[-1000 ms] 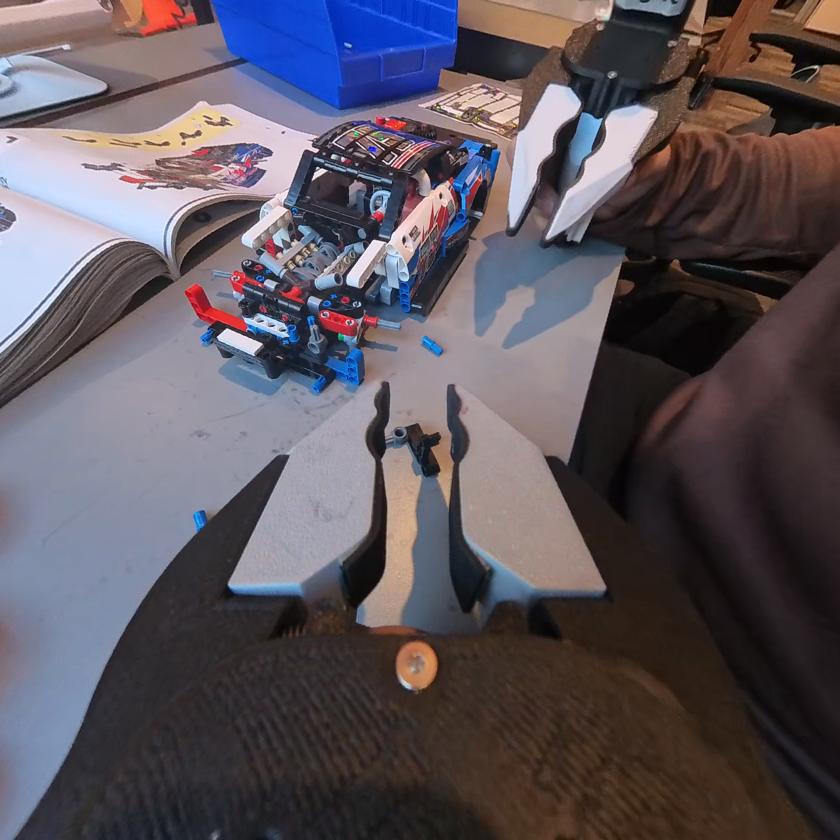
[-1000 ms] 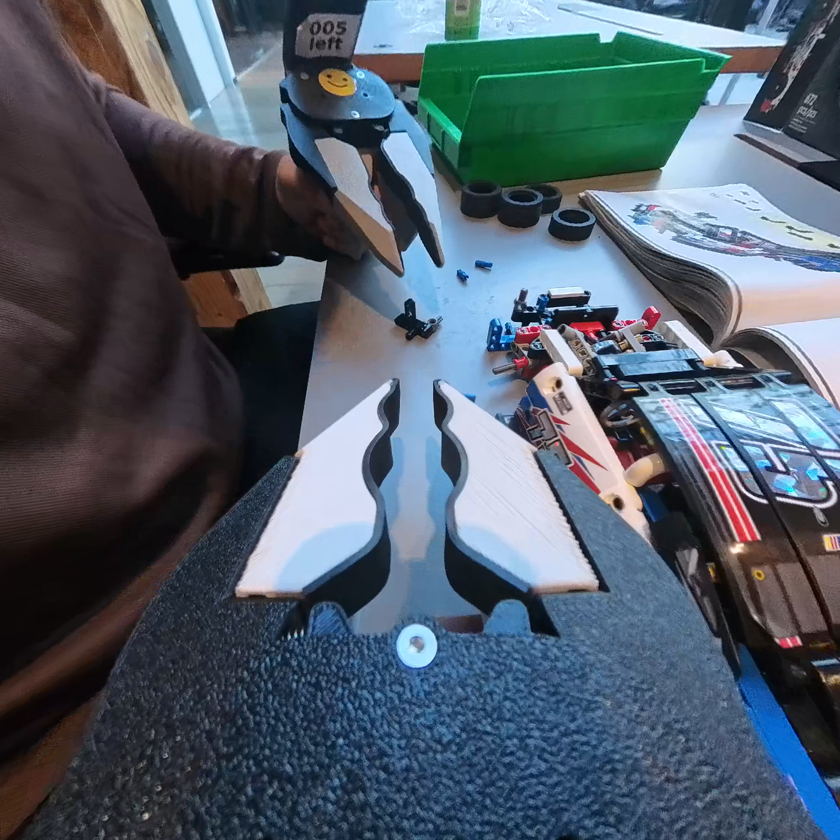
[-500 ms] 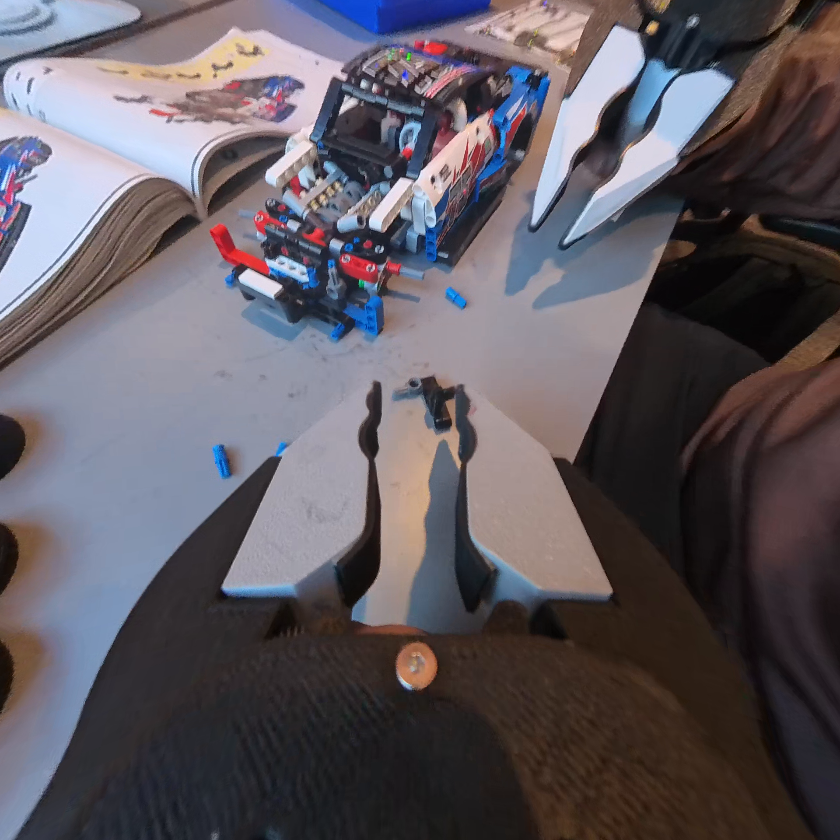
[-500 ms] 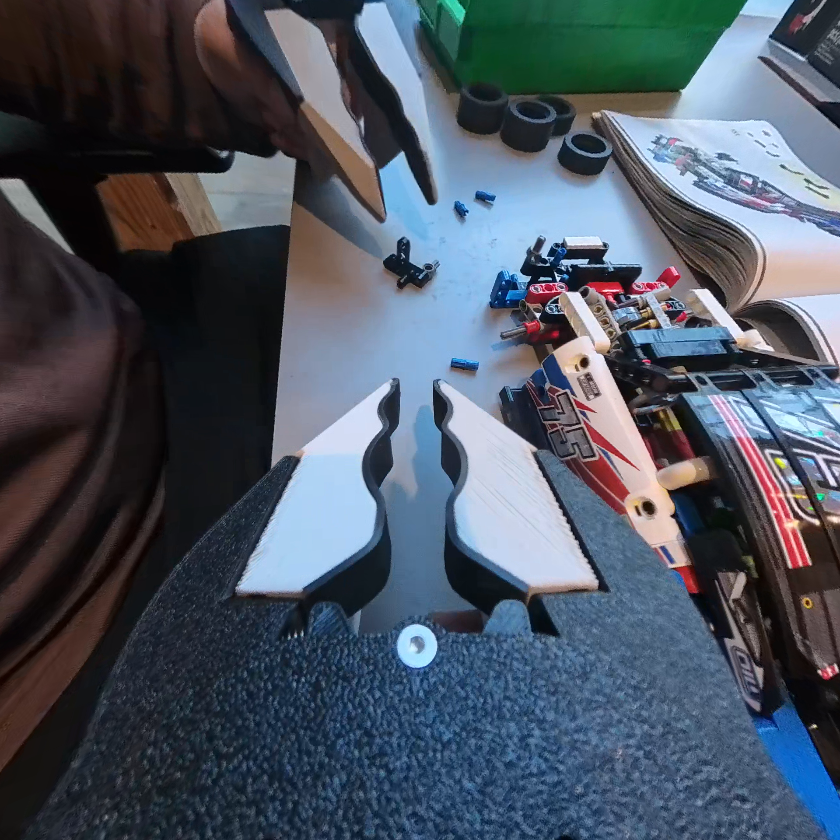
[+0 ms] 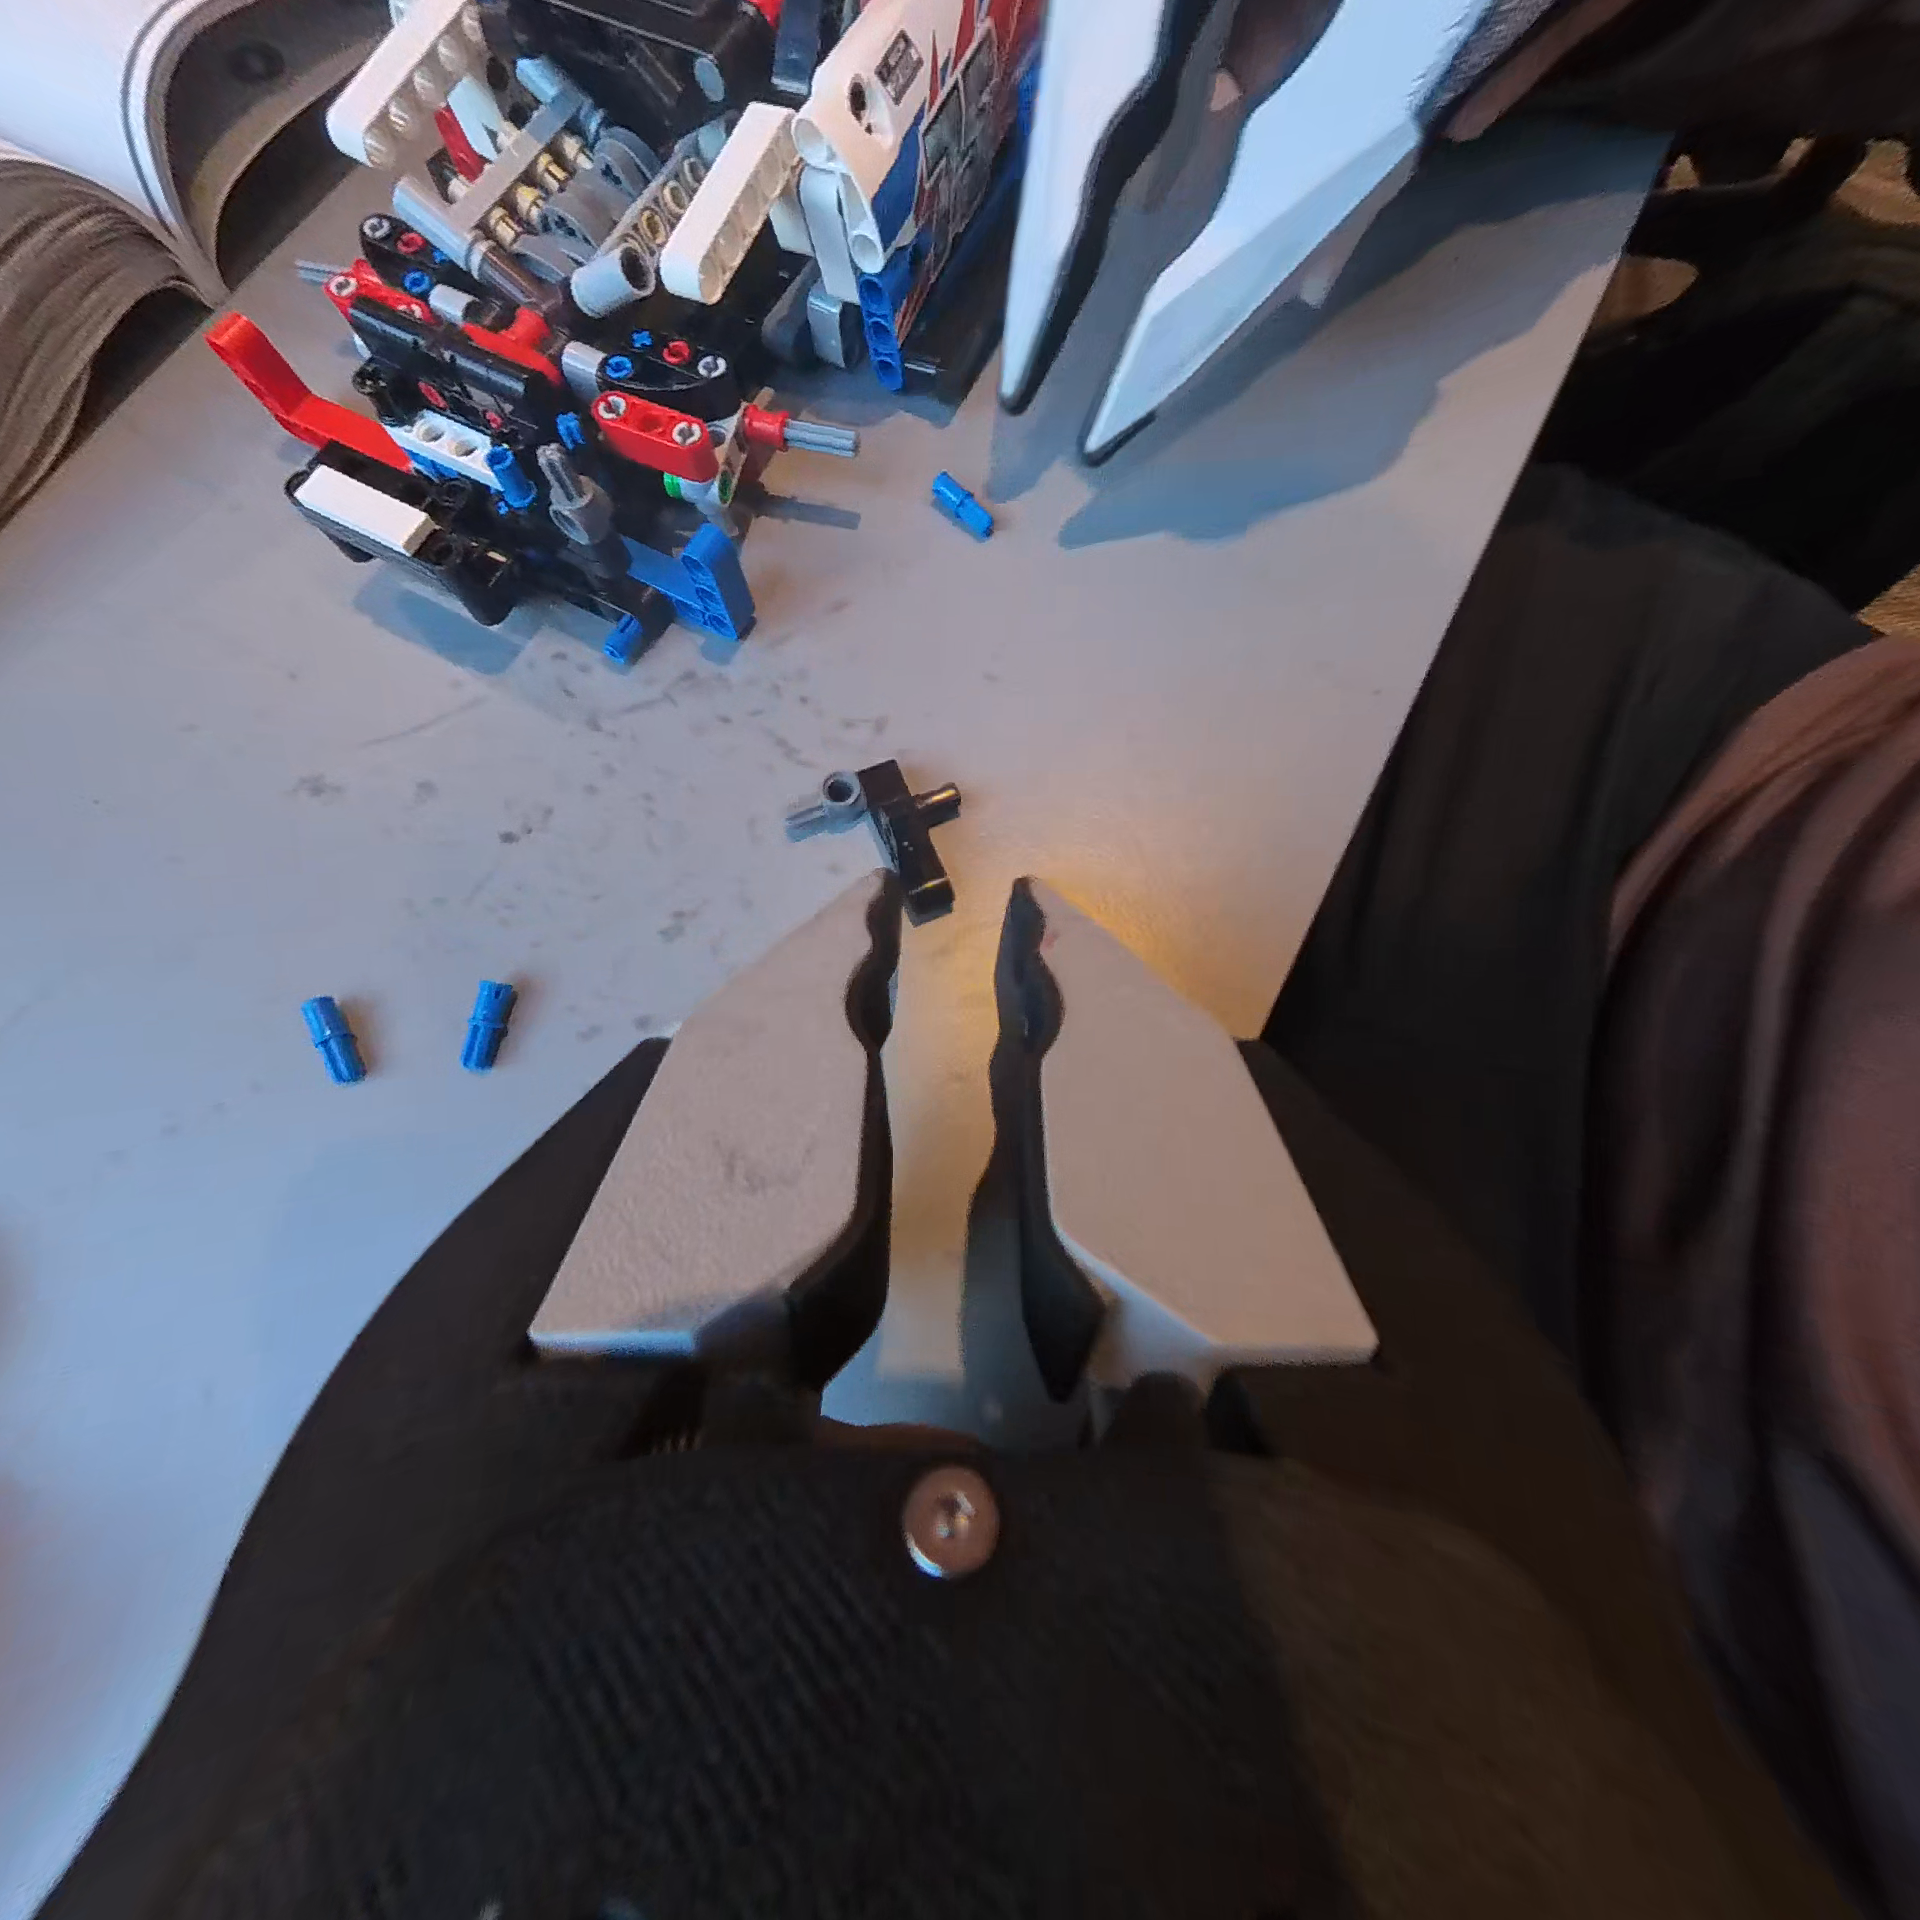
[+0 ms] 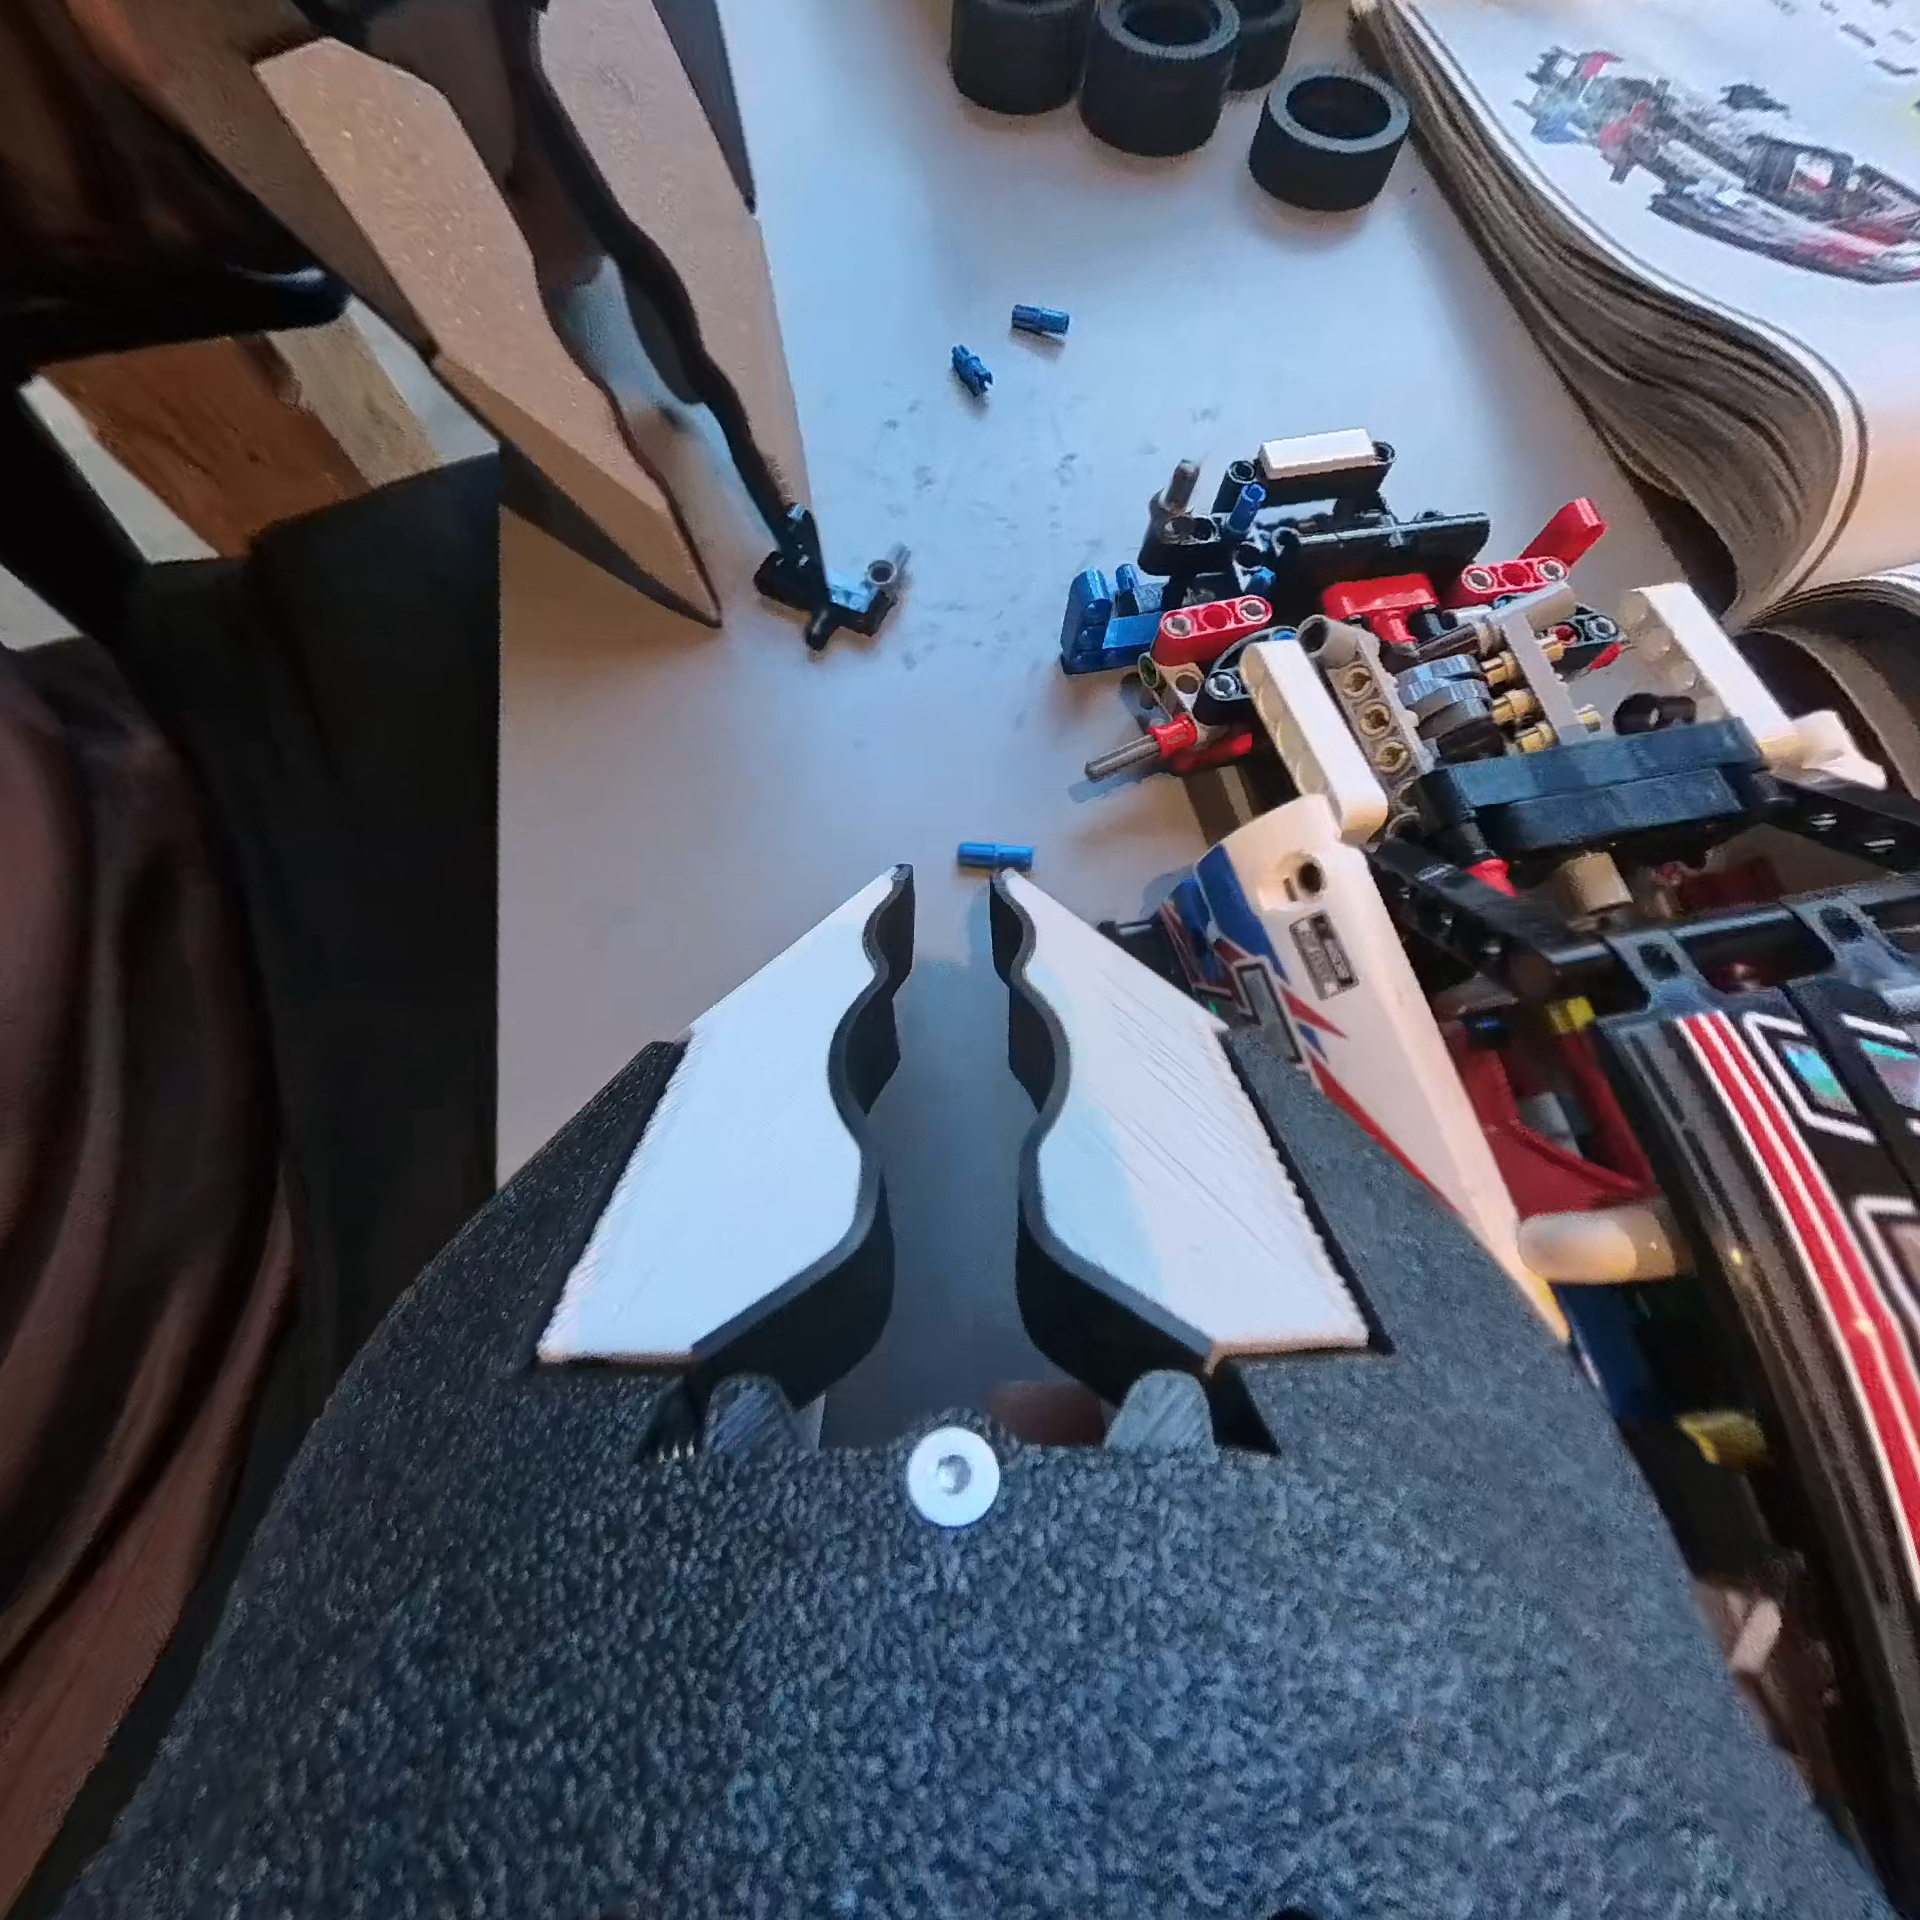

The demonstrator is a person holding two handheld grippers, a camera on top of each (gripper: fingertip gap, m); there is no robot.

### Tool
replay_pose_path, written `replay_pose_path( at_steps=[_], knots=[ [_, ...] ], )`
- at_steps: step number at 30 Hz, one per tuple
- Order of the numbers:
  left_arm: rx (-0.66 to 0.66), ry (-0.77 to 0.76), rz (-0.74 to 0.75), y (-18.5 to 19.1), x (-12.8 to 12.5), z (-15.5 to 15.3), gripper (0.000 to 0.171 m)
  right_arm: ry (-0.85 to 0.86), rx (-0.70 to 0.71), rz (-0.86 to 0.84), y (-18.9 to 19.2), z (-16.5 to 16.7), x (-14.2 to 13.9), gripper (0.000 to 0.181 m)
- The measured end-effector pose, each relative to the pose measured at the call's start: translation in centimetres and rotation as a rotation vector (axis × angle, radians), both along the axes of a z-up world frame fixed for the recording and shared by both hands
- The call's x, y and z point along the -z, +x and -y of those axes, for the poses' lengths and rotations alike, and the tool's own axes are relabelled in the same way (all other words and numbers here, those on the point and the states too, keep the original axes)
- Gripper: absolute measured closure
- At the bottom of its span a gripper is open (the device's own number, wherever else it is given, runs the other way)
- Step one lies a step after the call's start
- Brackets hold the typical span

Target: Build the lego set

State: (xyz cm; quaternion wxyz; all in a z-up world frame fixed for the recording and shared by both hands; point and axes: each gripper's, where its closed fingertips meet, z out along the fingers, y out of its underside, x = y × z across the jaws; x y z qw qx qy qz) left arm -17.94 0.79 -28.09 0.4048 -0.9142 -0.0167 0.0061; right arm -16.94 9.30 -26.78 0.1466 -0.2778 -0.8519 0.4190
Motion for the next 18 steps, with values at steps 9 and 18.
replay_pose_path(
  at_steps=[9, 18],
  knots=[
    [0.097, 0.013, 0.100, 1.9, -0.1, -0.7, 0.148, 0.039, -0.040, 0.086, -0.9, 1.5, 1.2, 0.174],
    [0.109, 0.066, 0.176, 2.1, -0.9, -0.7, 0.147, -0.025, -0.049, 0.064, -1.2, 1.3, 0.2, 0.175]
  ],
)
